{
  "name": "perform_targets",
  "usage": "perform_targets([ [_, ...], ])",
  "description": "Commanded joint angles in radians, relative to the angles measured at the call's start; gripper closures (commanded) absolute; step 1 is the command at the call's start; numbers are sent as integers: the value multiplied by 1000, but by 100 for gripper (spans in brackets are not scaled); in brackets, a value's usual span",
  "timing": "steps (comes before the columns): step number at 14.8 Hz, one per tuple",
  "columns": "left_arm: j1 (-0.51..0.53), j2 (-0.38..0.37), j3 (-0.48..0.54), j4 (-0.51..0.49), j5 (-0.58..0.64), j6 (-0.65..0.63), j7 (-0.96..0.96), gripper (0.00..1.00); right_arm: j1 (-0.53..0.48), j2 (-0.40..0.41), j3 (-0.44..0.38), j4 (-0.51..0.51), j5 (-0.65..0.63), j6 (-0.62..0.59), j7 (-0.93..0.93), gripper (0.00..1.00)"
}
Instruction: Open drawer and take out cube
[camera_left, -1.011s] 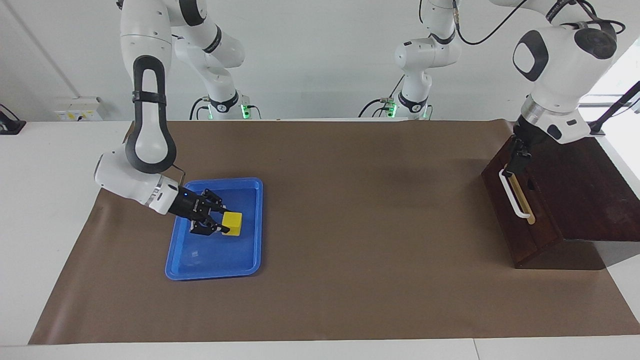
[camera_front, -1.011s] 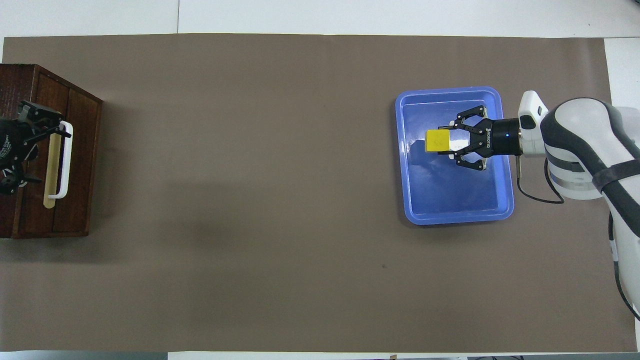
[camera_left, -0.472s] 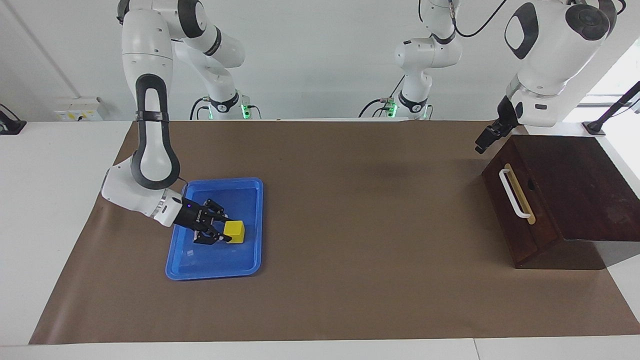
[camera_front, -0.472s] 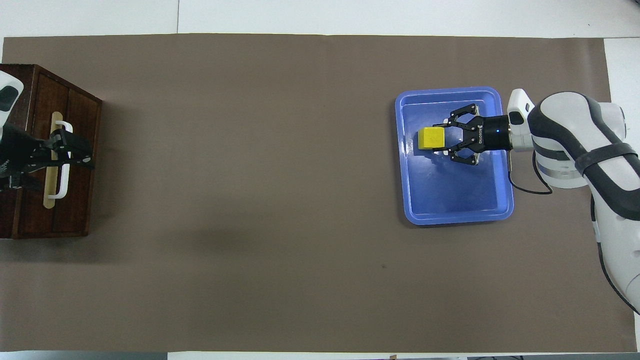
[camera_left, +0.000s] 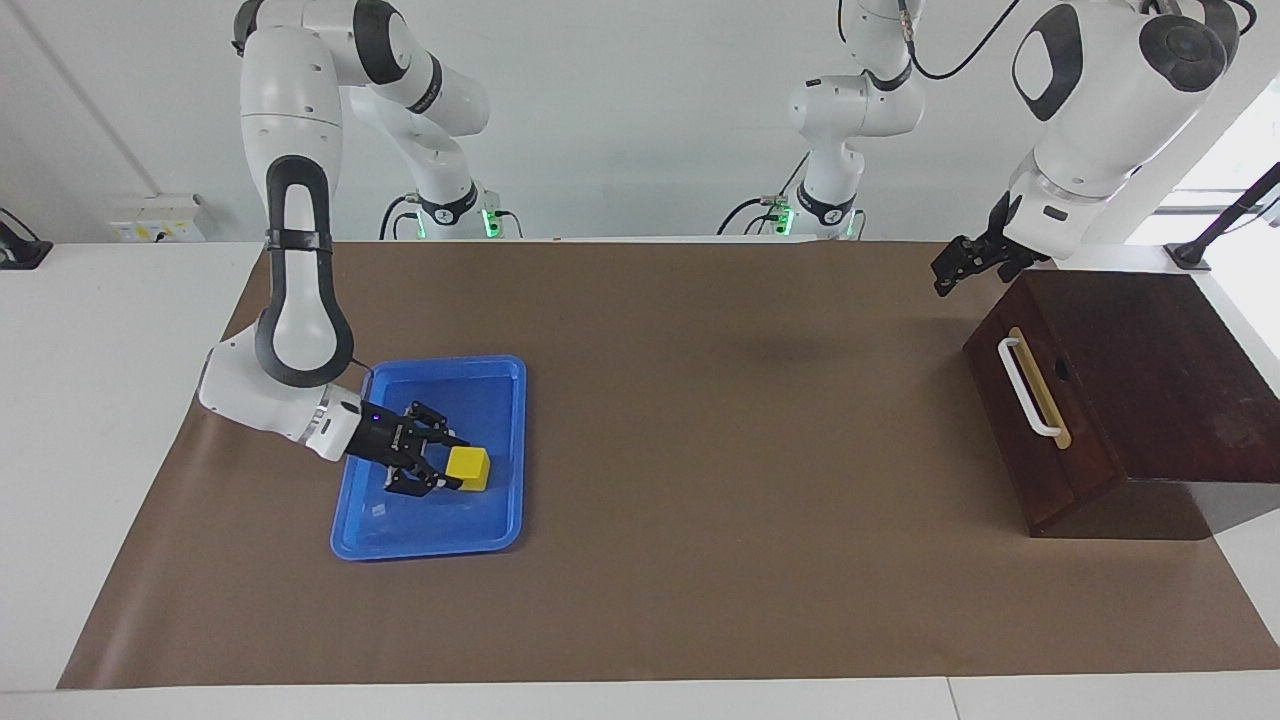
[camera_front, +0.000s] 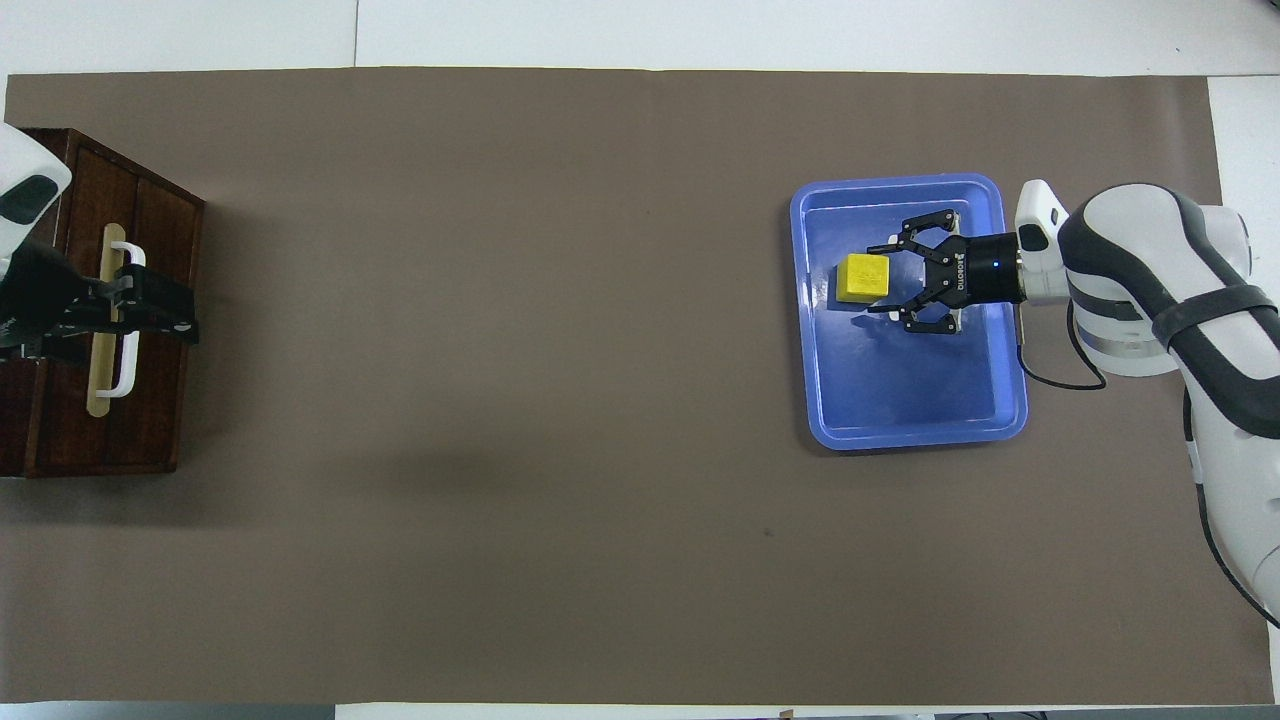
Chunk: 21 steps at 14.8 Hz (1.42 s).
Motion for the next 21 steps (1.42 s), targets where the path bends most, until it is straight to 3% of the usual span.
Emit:
perform_targets([
  [1, -14, 0, 12, 10, -10, -16, 37, 0, -22, 8, 15, 28, -6, -44, 38, 0],
  [5, -17, 0, 12, 10, -10, -19, 41, 0, -20, -54, 14, 31, -6, -128, 95, 0],
  [9, -10, -9, 12, 4, -10, -28, 57, 0, 1, -204, 12, 32, -48, -176, 383, 0],
  [12, -5, -24, 15, 7, -7, -50, 61, 0, 35, -333, 14, 40, -214, -181, 737, 0],
  [15, 13, -29, 18, 5, -5, -57, 61, 0, 52, -411, 20, 71, -309, -214, 978, 0],
  [18, 15, -30, 17, 5, -5, -57, 60, 0, 99, -532, 26, 71, -482, -219, 1261, 0],
  [21, 15, -36, 15, -2, -5, -45, 79, 0, 131, -606, 27, 72, -625, -302, 1596, 0],
])
